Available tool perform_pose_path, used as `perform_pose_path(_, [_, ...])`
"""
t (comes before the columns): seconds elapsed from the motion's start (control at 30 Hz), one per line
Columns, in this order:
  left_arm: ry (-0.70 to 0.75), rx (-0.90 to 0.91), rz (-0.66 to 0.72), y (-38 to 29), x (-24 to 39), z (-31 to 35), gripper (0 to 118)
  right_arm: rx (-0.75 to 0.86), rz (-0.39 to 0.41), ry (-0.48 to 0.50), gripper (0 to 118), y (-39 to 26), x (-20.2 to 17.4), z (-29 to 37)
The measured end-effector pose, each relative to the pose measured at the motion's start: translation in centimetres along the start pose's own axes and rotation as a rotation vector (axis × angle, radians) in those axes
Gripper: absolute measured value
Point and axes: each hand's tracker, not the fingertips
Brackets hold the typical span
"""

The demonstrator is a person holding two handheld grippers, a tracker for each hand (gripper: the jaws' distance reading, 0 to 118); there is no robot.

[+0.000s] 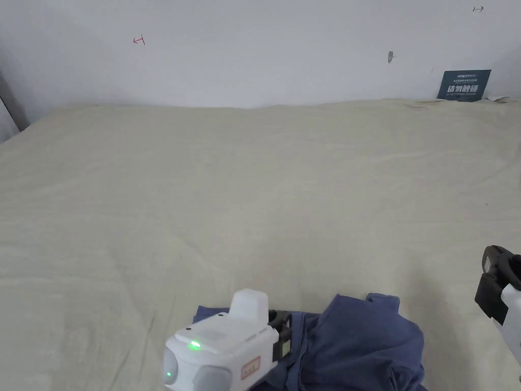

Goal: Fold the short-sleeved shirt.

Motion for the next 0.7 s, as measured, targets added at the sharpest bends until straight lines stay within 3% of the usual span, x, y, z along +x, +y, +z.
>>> perform_pose_path(0.27, [-0.022,0.027,0.097,4.1,-5.4,4.3,0,0.006,0.001,0.009,0,0.1,-0.2,-0.3])
perform_pose_path(0.6, [-0.11,-0.136,0.348,3.5,-14.4,5.9,0,-0.009,0.009,0.019,0,-0.1,-0.6,-0.8])
perform_pose_path(0.7, [-0.1,-0.225,0.405,2.0,-17.0,4.8,8,-0.017,0.014,0.023,0,-0.3,-0.8,-0.9])
